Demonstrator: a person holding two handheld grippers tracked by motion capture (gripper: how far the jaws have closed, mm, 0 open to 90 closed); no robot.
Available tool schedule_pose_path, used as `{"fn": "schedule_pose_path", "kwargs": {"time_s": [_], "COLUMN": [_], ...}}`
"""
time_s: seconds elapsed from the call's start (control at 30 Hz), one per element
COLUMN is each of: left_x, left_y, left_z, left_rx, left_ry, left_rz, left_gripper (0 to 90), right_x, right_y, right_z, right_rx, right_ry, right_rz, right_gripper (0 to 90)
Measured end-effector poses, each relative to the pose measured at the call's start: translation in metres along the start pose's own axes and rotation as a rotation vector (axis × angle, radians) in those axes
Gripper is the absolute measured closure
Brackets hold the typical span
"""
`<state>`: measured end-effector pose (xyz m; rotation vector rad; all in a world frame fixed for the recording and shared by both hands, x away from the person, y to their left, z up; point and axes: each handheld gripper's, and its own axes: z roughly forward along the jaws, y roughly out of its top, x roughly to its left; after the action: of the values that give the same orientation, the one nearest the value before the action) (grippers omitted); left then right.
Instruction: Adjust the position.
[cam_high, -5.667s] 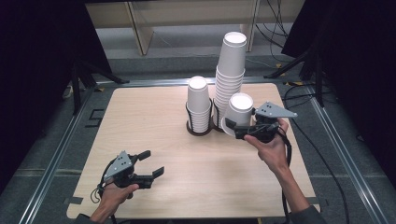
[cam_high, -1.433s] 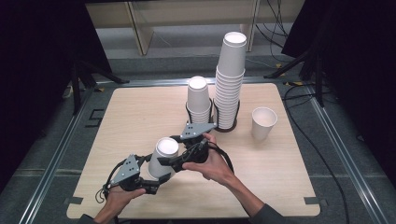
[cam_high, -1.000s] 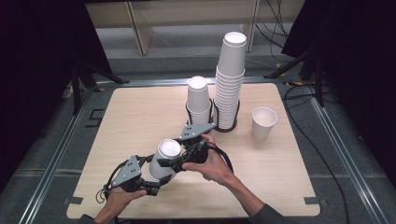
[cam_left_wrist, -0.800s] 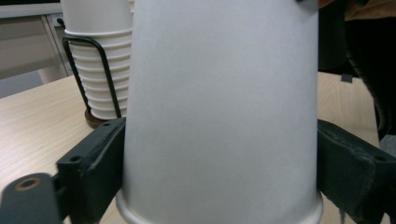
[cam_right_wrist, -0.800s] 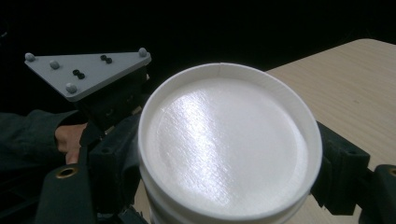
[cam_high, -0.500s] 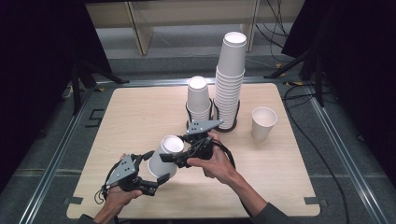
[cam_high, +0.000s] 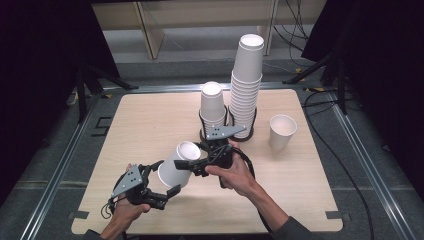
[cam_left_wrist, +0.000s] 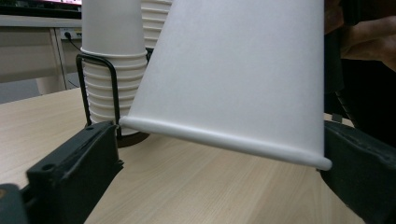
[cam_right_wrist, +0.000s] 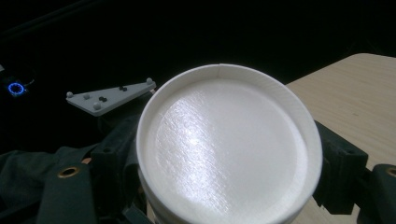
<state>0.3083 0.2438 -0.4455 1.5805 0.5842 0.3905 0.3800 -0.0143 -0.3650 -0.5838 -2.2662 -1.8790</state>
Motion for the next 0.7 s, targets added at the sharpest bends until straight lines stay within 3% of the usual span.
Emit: {"fn": "schedule_pose_path", "kwargs": {"time_s": [0.07, 0.13, 0.3, 0.43, 0.5, 0.53, 0.57, 0.6, 0.67, 0.7], "left_x": [-0.0001, -0.001, -0.0024, -0.0028, -0.0029, -0.0029, -0.0032, -0.0034, -0.0038, -0.0038], "left_y": [-0.0003, -0.0002, -0.0008, -0.0007, -0.0006, -0.0006, -0.0006, -0.0006, -0.0003, -0.0002], "left_z": [0.0007, 0.0009, 0.0028, 0.0028, 0.0025, 0.0025, 0.0029, 0.0028, 0.0018, 0.0016], "left_rx": [-0.003, -0.001, 0.003, 0.005, 0.005, 0.004, -0.002, -0.003, 0.001, -0.001], "left_ry": [-0.004, -0.006, -0.012, -0.011, -0.013, -0.015, -0.014, -0.012, -0.01, -0.013], "left_rz": [0.002, 0.004, 0.01, 0.019, 0.022, 0.021, 0.019, 0.023, 0.029, 0.031], "left_gripper": [0.0, 0.0, 0.0, 0.0, 0.0, 0.0, 0.0, 0.0, 0.0, 0.4], "right_x": [0.001, 0.0009, 0.0049, 0.0056, 0.0077, 0.0054, 0.0051, 0.0067, 0.004, 0.0045], "right_y": [-0.0004, -0.0005, -0.002, -0.0031, -0.0033, -0.003, -0.0031, -0.0035, -0.0042, -0.0041], "right_z": [0.0013, 0.0019, 0.0042, 0.0079, 0.0079, 0.0083, 0.0083, 0.0075, 0.0091, 0.0088], "right_rx": [-0.003, -0.013, 0.004, 0.001, 0.013, 0.003, 0.002, 0.02, 0.002, 0.005], "right_ry": [0.019, 0.012, 0.026, 0.037, 0.046, 0.041, 0.041, 0.046, 0.055, 0.054], "right_rz": [0.014, -0.004, 0.035, 0.021, 0.044, 0.014, 0.016, 0.054, 0.022, 0.031], "right_gripper": [24.2, 24.2, 24.2, 24.2, 24.2, 24.2, 24.2, 24.2, 24.2, 24.2]}}
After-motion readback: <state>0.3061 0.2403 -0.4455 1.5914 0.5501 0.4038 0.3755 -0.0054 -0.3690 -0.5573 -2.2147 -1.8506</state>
